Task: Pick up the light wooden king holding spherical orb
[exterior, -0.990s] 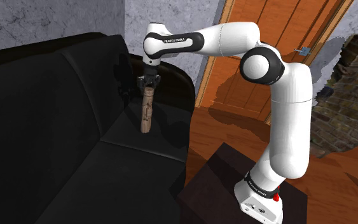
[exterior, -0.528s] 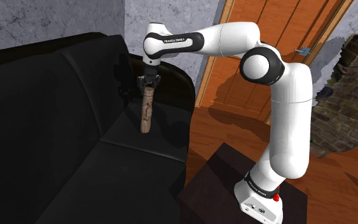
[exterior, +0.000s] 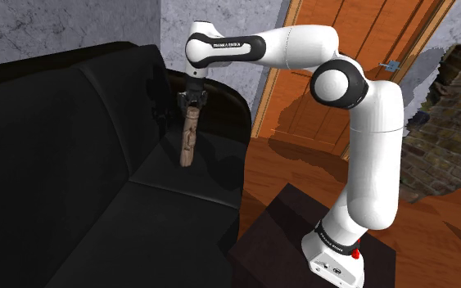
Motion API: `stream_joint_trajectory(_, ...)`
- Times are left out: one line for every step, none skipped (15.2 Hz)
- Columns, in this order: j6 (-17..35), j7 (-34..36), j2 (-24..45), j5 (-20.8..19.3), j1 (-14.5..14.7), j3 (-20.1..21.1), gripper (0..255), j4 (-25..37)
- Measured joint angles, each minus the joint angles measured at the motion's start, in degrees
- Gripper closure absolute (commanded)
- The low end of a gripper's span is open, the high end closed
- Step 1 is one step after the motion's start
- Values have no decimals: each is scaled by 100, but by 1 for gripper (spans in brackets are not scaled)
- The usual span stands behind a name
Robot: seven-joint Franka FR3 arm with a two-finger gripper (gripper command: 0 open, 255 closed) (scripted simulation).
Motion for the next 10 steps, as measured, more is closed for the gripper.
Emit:
stream_joint_trajectory(-78, 7, 7, -2, 3, 1, 255, 86)
stream_joint_trajectory(-155, 17, 0, -3, 7, 3, 255, 156)
stream_joint_trajectory(-224, 22, -22, -4, 8, 4, 255, 203)
stream_joint_trajectory(-275, 26, -39, -5, 8, 4, 255, 237)
stream_joint_trajectory(-355, 35, -59, -5, 11, 5, 255, 297)
stream_joint_trajectory(-446, 41, -37, -7, 12, 5, 255, 411)
stream_joint_trajectory(-511, 27, -51, -6, 0, 2, 255, 461)
stream_joint_trajectory(-611, 36, -17, -8, 1, 1, 255, 596)
stream_joint_trajectory(-669, 42, -58, -8, 3, 3, 255, 611)
stream_joint_trajectory(-717, 43, -50, -8, 2, 3, 255, 669)
